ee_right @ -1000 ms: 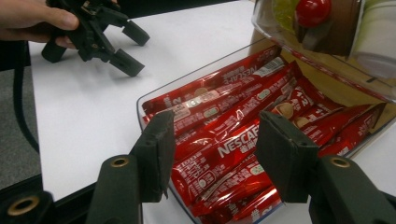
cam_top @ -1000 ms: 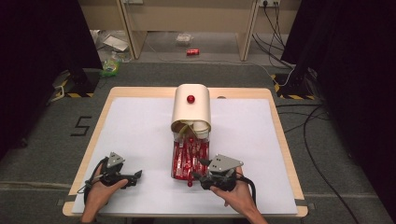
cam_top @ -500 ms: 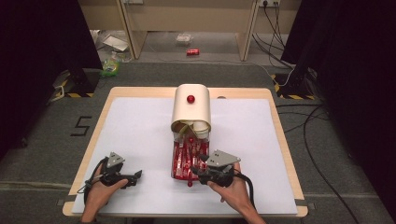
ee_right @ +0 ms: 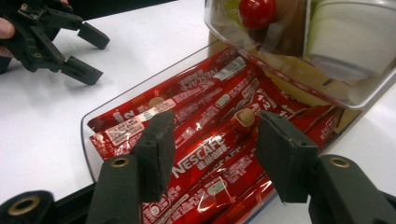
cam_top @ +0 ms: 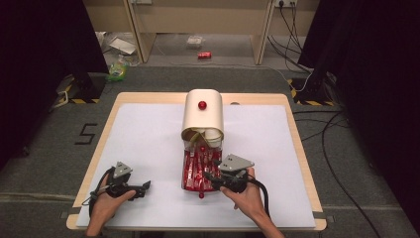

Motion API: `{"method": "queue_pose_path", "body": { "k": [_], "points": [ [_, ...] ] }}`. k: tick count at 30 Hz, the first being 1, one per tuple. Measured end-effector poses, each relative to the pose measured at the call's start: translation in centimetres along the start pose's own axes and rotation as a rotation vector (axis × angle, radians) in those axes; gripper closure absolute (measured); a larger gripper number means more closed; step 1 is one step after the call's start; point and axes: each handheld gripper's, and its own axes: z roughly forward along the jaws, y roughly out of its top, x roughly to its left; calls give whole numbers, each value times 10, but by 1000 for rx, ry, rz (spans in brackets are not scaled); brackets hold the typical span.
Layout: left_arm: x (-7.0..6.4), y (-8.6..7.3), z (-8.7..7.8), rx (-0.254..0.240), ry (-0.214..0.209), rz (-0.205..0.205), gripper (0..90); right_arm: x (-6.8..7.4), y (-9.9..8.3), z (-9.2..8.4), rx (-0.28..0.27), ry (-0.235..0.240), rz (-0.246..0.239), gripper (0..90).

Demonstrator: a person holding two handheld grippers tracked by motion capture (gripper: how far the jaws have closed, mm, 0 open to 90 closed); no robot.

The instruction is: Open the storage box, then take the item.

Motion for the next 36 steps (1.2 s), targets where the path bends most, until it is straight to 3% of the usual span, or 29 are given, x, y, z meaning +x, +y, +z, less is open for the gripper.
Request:
{"method": "queue_pose_path", "body": {
  "k": [17, 36],
  "points": [
    [0, 0, 0, 1, 0, 2, 51, -1, 1, 7, 14, 5, 9, 478],
    [0, 0, 0, -1, 0, 1, 51, 3, 3, 27, 81, -21, -31, 530]
  ]
}}
